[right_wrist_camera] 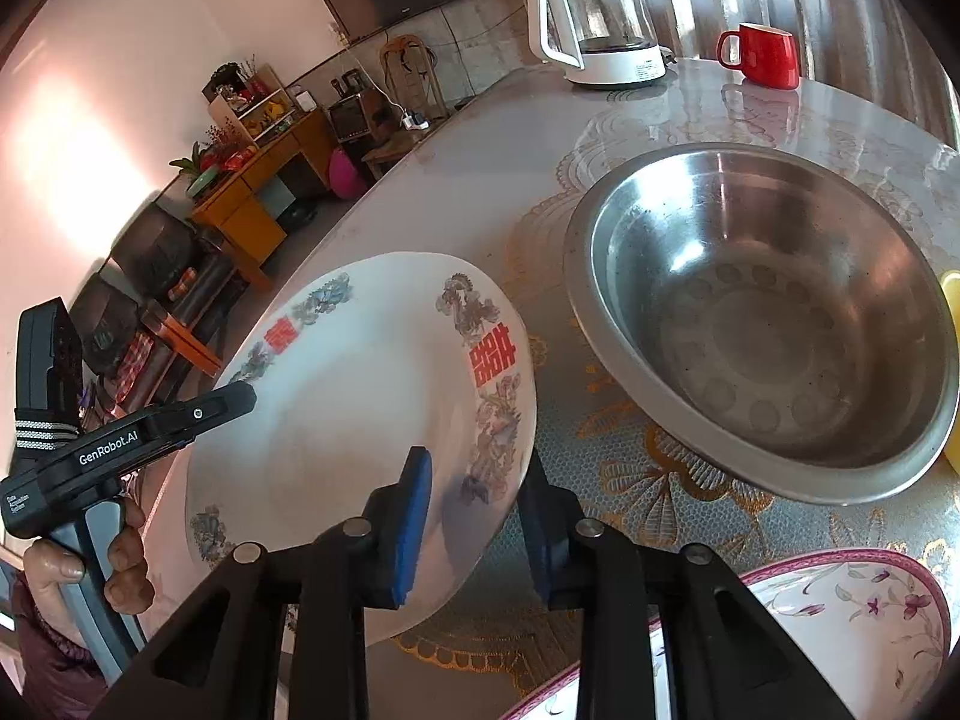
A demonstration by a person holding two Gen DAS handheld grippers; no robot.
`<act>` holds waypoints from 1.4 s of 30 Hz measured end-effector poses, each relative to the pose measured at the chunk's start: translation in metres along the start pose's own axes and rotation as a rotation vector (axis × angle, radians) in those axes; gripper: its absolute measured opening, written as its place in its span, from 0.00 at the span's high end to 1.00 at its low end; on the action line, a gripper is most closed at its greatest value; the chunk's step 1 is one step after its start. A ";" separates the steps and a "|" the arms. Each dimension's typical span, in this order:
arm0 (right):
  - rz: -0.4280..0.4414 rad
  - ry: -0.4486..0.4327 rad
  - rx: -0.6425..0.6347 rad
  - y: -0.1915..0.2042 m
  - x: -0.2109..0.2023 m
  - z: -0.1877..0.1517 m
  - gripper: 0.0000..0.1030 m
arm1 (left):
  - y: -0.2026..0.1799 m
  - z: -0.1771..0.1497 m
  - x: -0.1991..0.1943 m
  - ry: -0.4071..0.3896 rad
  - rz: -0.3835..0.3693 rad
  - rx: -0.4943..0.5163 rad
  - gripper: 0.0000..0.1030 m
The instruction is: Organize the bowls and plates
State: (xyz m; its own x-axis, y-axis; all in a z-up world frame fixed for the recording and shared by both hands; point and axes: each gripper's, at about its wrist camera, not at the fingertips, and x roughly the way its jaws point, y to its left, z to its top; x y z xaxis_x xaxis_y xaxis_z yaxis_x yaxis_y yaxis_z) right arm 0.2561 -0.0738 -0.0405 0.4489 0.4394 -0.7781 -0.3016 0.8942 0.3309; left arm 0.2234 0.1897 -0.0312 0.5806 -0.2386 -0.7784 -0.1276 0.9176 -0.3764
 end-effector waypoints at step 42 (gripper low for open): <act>0.047 0.003 -0.035 0.005 -0.007 -0.013 0.71 | -0.038 -0.051 -0.033 -0.035 -0.039 0.267 0.66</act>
State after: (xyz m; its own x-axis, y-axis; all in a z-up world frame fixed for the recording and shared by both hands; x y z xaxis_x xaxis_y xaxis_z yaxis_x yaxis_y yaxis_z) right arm 0.2410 -0.0739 -0.0402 0.4311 0.4807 -0.7636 -0.3514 0.8689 0.3486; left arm 0.1684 0.1471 -0.0169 0.6088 -0.2684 -0.7465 0.1094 0.9604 -0.2561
